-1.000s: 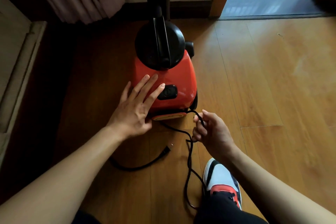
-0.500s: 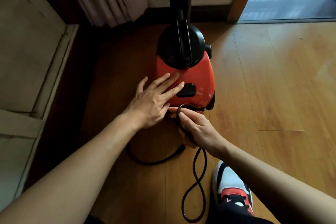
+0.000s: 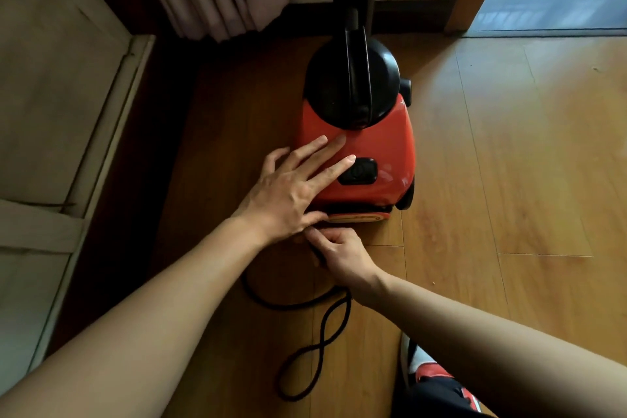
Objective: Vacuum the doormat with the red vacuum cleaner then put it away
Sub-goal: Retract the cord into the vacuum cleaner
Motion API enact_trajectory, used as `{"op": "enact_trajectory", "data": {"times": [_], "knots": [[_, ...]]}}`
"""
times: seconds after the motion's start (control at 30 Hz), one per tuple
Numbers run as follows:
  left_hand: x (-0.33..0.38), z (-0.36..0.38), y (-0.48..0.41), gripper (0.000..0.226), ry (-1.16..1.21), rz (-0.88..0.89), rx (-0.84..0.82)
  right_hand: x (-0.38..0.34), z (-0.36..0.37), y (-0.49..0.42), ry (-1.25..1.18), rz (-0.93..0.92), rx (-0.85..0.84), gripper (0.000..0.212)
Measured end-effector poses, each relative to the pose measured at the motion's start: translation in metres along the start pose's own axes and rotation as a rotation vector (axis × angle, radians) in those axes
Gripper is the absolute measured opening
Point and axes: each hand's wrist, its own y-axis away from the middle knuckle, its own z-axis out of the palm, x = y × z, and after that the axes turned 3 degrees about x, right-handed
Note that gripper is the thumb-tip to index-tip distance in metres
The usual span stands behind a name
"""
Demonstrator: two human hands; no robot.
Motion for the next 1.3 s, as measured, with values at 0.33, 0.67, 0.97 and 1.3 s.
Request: {"op": "enact_trajectory", "data": {"times": [0.33, 0.67, 0.97, 1.3], "knots": [[0.010, 0.013, 0.000, 0.126, -0.134, -0.036, -0.012, 0.021, -0.020, -0.014, -0.166, 0.169, 0.070, 0.028], [0.017, 0.019, 0.000, 0.131, -0.149, -0.063, 0.025, 0.031, -0.042, -0.019, 0.014, 0.199, 0.146, 0.041], [0.019, 0.036, -0.002, 0.110, -0.137, -0.070, 0.192, 0.034, -0.060, -0.028, 0.051, 0.235, 0.303, 0.047], [0.008, 0.022, -0.003, 0.134, -0.014, -0.017, 0.007, 0.020, -0.110, -0.011, -0.315, 0.347, 0.111, 0.018]]}}
